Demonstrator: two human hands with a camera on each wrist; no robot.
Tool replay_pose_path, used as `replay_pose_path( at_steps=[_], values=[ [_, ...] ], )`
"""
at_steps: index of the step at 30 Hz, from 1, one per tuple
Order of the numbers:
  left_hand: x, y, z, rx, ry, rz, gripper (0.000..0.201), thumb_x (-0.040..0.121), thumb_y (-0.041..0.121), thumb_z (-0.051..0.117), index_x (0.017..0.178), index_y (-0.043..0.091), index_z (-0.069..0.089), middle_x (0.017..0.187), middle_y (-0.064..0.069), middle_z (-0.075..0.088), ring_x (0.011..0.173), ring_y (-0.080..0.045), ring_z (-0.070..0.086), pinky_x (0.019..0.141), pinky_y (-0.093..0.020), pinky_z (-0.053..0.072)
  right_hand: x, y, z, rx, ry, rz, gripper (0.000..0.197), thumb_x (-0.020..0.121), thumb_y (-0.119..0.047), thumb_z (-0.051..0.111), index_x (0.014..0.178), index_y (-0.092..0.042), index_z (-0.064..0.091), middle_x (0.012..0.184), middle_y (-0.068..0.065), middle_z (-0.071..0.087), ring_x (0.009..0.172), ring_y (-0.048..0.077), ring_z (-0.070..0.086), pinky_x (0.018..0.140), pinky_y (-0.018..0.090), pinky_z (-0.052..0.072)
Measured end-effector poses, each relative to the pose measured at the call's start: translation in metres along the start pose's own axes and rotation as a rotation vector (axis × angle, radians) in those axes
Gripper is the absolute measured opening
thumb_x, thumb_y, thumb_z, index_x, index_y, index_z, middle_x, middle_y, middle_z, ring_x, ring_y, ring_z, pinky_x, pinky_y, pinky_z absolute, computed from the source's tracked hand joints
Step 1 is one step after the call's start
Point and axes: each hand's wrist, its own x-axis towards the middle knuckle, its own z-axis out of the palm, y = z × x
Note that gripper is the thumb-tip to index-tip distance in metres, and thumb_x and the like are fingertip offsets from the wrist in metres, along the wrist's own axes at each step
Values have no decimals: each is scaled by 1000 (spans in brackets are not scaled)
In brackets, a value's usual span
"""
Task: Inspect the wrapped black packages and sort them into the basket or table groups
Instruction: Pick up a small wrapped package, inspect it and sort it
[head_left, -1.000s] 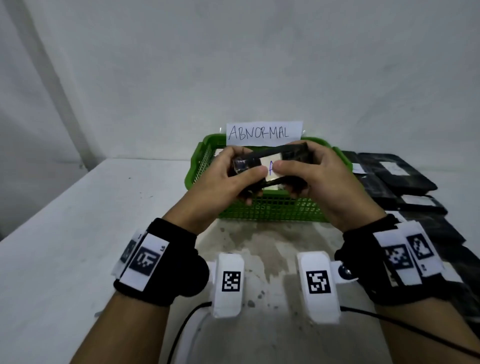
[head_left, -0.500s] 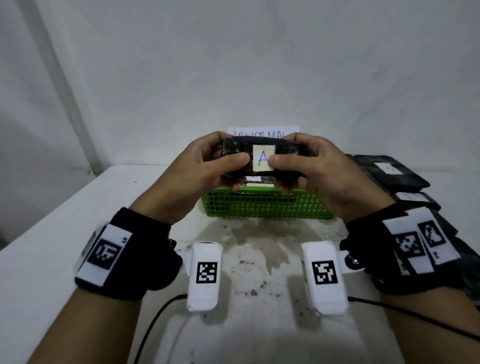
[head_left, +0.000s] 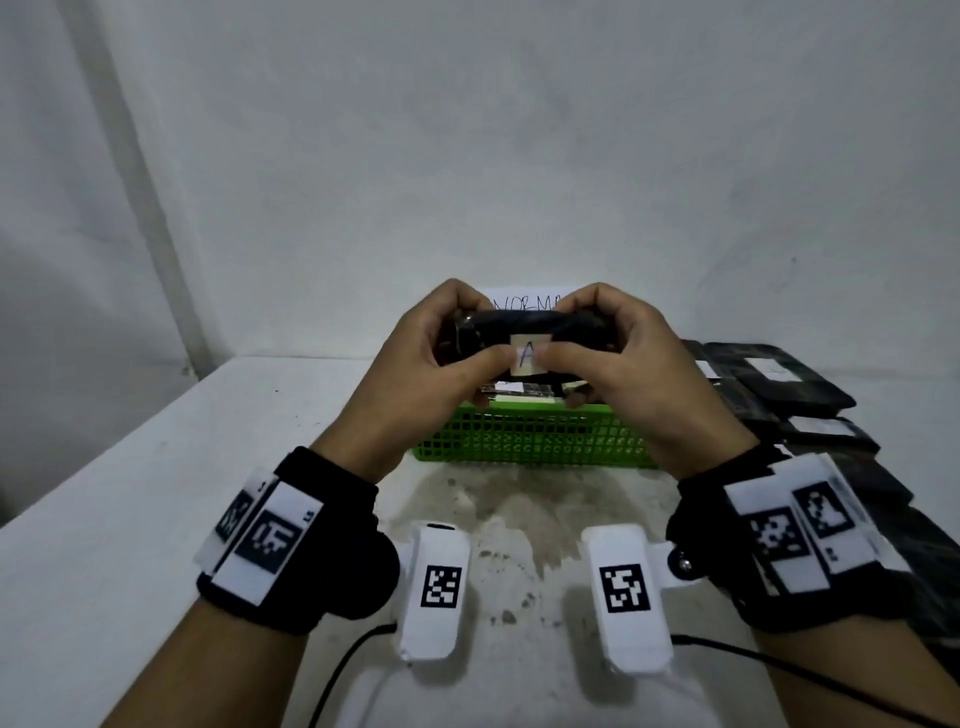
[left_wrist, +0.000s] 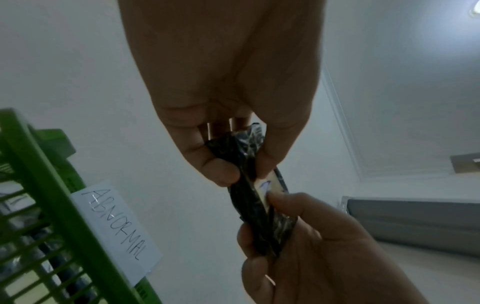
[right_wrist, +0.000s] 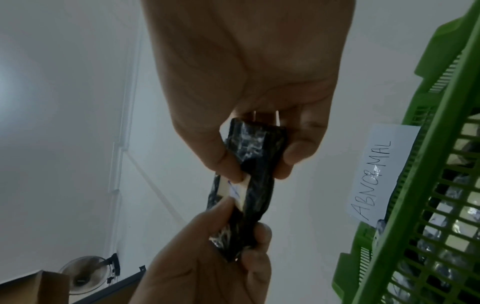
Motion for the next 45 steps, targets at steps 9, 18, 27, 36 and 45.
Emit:
replay_pose_path(
  at_steps=[9,18,27,36,45],
  values=[
    [-3,-4,4,7,-112,-97,39,86,35,74,116,16,59,114,-5,65,97,-18,70,86,-34,59,3,3,-9,212,32,103,21,84,4,72,94,-12,65,98,5,75,85,19,73,72,33,62],
    [1,-7,3,-20,-49,-217,29,90,19,69,116,7,61,76,1,64,61,-19,57,58,-27,49,3,7,-9,132,-48,78,31,77,-5,81,102,-17,68,102,7,73,92,23,75,83,35,61],
    [-1,-7,1,65,-105,-218,30,84,29,75,104,11,63,69,5,59,46,-6,44,44,-17,35,1,8,-13,110,-10,91,33,73,-8,85,104,-5,71,90,8,77,66,18,72,57,24,58],
    [0,-10,4,94,-60,-210,19,89,24,72,101,11,64,70,4,62,42,1,44,44,-12,32,1,13,-5,29,36,29,21,80,-7,82,98,-5,70,79,6,74,55,20,65,50,26,54],
    [3,-13,0,22,-35,-133,23,89,7,71,105,14,58,98,-8,60,69,-16,58,57,-24,51,2,8,-7,155,-80,124,34,80,-29,77,110,-16,67,110,5,72,96,20,75,74,34,61]
  ],
)
